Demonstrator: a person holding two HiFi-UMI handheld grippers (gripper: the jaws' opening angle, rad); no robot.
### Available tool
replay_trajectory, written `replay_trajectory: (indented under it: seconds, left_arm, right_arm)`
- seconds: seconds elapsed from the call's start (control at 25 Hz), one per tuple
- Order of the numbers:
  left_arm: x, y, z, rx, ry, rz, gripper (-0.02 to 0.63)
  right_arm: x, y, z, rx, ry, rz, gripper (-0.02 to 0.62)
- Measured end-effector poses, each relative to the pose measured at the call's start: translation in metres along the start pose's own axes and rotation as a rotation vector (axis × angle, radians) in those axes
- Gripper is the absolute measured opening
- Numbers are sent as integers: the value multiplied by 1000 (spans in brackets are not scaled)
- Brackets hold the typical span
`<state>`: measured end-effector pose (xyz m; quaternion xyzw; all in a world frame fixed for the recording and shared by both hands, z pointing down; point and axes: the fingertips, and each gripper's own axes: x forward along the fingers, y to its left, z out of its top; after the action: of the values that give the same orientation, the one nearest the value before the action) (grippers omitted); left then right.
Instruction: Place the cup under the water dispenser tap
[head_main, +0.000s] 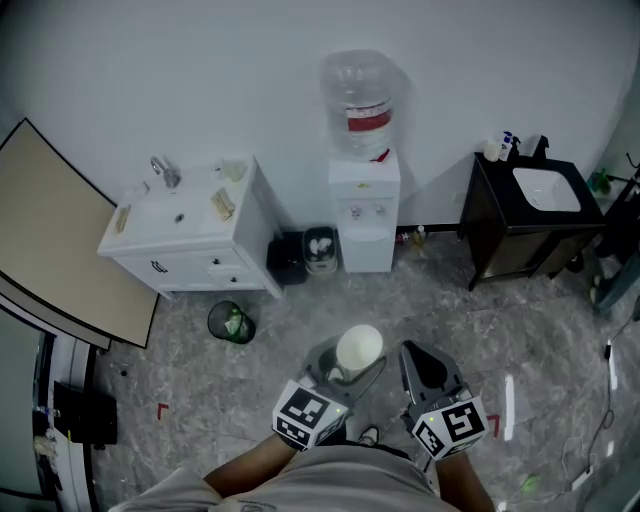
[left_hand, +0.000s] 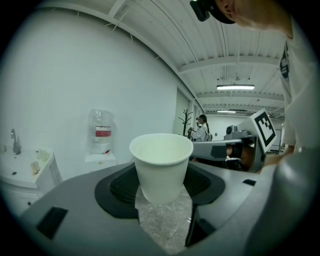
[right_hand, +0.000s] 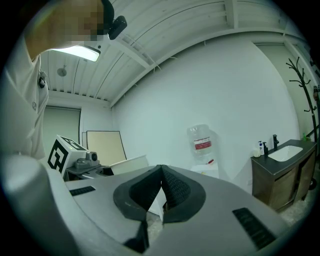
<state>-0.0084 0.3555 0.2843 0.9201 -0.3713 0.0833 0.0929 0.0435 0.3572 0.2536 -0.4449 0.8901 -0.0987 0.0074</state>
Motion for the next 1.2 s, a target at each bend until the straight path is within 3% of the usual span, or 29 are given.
replay_trajectory:
  seconds: [0.24, 0.64, 0.92, 1.2]
  left_arm:
    - [43, 65, 7, 4, 0, -39, 265]
    - [121, 197, 27, 77, -1, -124, 265]
    - [171, 233, 37, 87, 6, -184, 265]
    - [230, 268, 46, 78, -6, -173, 265]
  right_arm:
    - [71, -32, 1, 5, 10, -32, 16]
    - [210, -85, 25, 26, -22, -111, 17]
    - [260, -128, 36, 24, -23, -161, 16]
    - [306, -189, 39, 33, -18, -158, 17]
